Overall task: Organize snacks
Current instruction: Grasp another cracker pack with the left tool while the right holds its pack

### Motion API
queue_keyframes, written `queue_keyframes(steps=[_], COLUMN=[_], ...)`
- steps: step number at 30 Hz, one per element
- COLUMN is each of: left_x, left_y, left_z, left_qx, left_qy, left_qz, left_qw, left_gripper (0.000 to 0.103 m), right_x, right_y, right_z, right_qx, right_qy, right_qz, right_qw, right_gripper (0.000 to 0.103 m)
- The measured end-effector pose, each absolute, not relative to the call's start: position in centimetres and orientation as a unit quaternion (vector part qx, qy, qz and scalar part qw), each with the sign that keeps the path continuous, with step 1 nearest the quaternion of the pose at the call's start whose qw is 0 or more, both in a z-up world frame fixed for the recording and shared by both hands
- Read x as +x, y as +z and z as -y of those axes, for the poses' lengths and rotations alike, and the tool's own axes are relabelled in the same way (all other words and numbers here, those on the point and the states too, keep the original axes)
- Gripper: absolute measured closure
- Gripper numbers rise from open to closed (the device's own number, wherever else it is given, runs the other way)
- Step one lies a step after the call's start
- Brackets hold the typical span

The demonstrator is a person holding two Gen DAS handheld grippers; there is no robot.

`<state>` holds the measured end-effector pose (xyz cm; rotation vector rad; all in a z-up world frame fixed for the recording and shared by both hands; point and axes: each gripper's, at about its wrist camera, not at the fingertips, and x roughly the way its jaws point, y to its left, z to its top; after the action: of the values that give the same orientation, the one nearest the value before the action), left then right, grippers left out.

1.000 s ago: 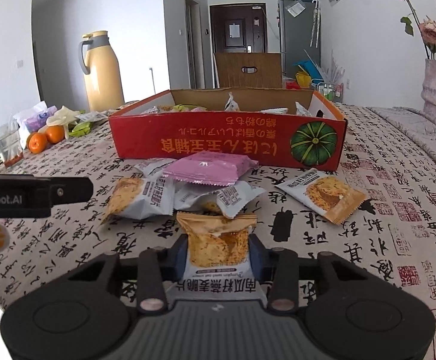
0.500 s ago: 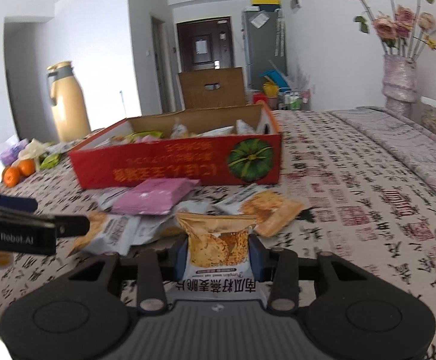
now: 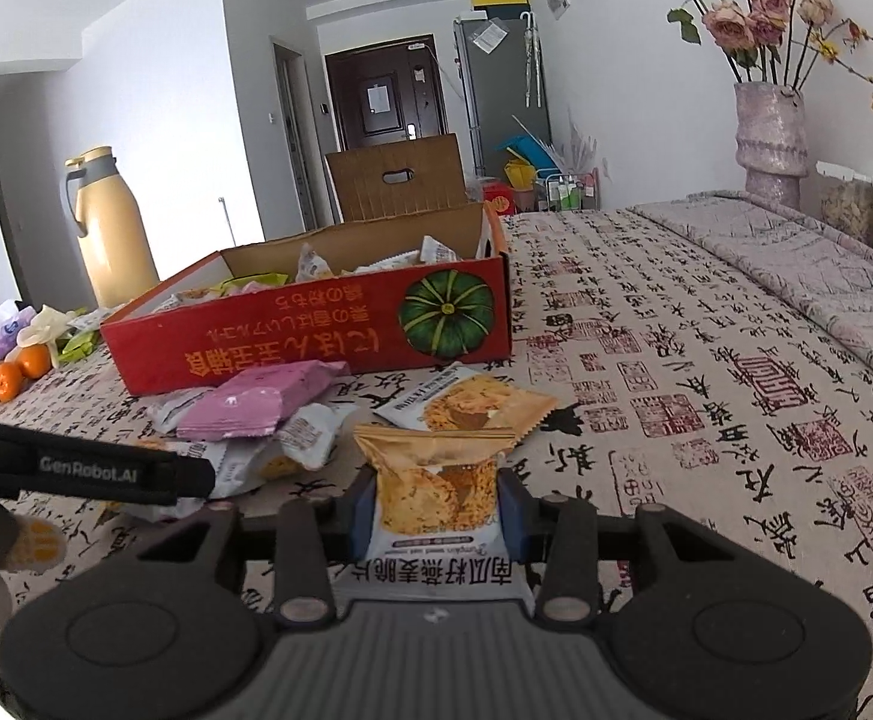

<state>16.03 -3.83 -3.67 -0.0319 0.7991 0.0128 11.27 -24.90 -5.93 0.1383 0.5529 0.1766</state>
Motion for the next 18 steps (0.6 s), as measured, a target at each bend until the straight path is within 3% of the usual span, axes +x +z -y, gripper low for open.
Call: queue_keyframes(steps=[9,18], left_x=[16.0,14.6], left_y=[-4.1,-4.1], left_z=[3.6,3.7], left_qx=[-0.030,-0.012], left_qy=[0.025,0.029], left_qz=[-0.394,-0.370], left_qw=[0.918,0.928], left_gripper=[0.006,0.030], right_x=[11.6,11.4], right_y=[-6.7,-6.8], right_z=[25.1,25.0], right_qx=[0.074,0.070], right_qy=[0.091,0.090], right_qz=[-0.277,-0.272], right_qw=[0.954,0.955], right_gripper=[0.062,0.062])
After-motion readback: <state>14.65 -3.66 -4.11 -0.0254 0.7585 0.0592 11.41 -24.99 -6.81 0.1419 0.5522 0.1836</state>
